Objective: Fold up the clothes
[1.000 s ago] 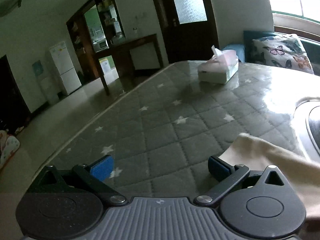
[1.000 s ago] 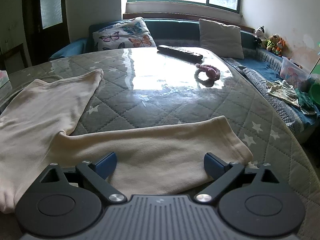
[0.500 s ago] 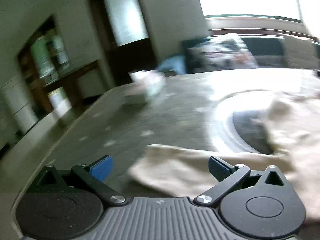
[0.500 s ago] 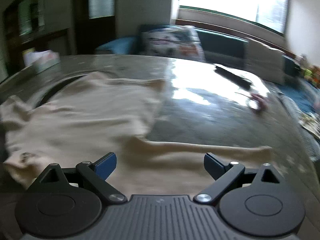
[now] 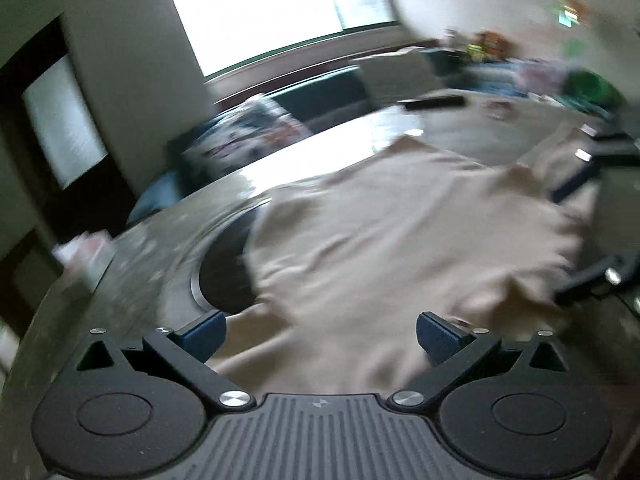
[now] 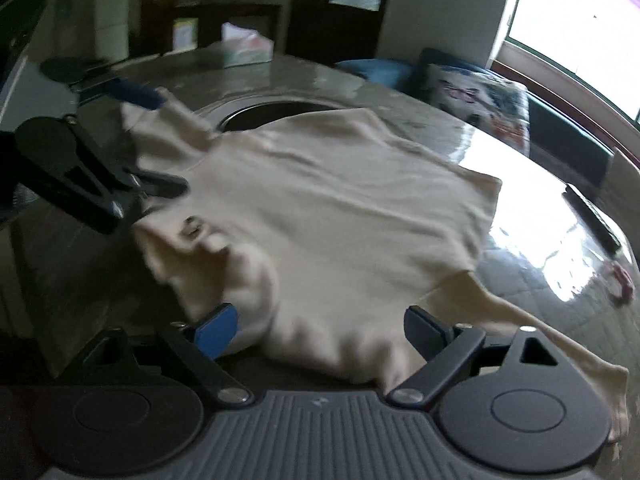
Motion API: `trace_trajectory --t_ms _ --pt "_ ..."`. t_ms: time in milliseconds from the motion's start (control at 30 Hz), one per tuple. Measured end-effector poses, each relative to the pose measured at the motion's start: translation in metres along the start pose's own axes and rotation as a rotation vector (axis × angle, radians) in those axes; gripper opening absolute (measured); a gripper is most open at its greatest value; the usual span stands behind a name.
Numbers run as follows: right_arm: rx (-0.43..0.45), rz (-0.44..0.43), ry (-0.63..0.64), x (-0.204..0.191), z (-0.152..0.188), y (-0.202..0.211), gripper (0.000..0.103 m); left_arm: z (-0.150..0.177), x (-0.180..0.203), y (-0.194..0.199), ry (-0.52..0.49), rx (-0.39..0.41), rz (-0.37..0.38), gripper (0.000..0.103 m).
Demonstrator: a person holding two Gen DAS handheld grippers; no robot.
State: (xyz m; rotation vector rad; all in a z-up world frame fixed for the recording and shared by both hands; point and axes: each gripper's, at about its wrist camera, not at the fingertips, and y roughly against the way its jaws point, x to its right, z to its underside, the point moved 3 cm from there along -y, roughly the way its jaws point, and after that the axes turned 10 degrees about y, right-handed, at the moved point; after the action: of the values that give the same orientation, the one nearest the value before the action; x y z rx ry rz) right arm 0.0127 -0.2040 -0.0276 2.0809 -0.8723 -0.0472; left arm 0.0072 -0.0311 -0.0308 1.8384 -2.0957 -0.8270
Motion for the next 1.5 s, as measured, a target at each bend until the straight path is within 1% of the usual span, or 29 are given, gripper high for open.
trace_trajectory --t_ms 67,200,267,500,667,767,833,900,1000,1100,1167,1300,1333,1367,1400,1433,1467,1500 --pt "0.016 -0.001 0.004 -0.001 -0.003 0.006 0.09 -0.001 0.007 0.003 -0.034 0.018 0.011 0.103" --pt "0.069 0.046 -0.033 0.013 -0.014 0.013 0.09 -0.017 -0.002 -0.008 0.008 0.031 -0.014 0.103" --pt "0.076 0.063 -0.057 0.02 -0.019 0.009 0.09 -0.017 0.0 -0.014 0.006 0.024 -0.008 0.103" --pt "0.065 0.017 -0.044 0.021 -0.022 -0.004 0.09 -0.003 0.016 -0.024 -0.07 -0.024 0.06 0.103" --pt "0.057 -0.016 -0.034 0.022 -0.024 -0.013 0.09 -0.016 -0.003 -0.03 -0.01 -0.022 0.081 0.101" --pt "0.053 -0.035 -0.03 0.023 -0.025 -0.018 0.09 -0.034 -0.019 -0.042 0.049 -0.017 0.072 0.093" --pt "0.062 -0.016 -0.064 0.037 -0.028 -0.017 0.09 -0.048 -0.032 -0.054 0.092 -0.015 0.061 0.086" --pt "0.064 0.009 -0.101 0.052 -0.031 -0.02 0.088 -0.059 -0.042 -0.073 0.127 -0.029 0.042 0.078" --pt "0.064 0.036 -0.148 0.072 -0.033 -0.026 0.086 -0.073 -0.056 -0.103 0.166 -0.052 0.02 0.07" --pt "0.065 0.053 -0.184 0.089 -0.034 -0.032 0.084 -0.08 -0.066 -0.131 0.187 -0.075 0.01 0.066" --pt "0.066 0.063 -0.206 0.099 -0.035 -0.036 0.084 -0.083 -0.07 -0.146 0.2 -0.089 0.009 0.066" --pt "0.067 0.077 -0.227 0.114 -0.035 -0.043 0.083 -0.086 -0.075 -0.171 0.219 -0.11 0.012 0.06" --pt "0.067 0.08 -0.232 0.117 -0.035 -0.045 0.083 -0.086 -0.075 -0.175 0.223 -0.116 0.017 0.052" --pt "0.067 0.084 -0.237 0.121 -0.035 -0.047 0.083 -0.086 -0.075 -0.178 0.229 -0.121 0.026 0.047" --pt "0.067 0.087 -0.243 0.124 -0.035 -0.048 0.083 -0.086 -0.076 -0.18 0.237 -0.123 0.035 0.035" --pt "0.067 0.09 -0.248 0.128 -0.035 -0.05 0.083 -0.086 -0.076 -0.182 0.246 -0.125 0.045 0.026" --pt "0.067 0.094 -0.253 0.131 -0.035 -0.052 0.083 -0.086 -0.076 -0.183 0.253 -0.126 0.053 0.023" --pt "0.068 0.095 -0.257 0.134 -0.034 -0.053 0.083 -0.086 -0.074 -0.183 0.253 -0.123 0.056 0.015"
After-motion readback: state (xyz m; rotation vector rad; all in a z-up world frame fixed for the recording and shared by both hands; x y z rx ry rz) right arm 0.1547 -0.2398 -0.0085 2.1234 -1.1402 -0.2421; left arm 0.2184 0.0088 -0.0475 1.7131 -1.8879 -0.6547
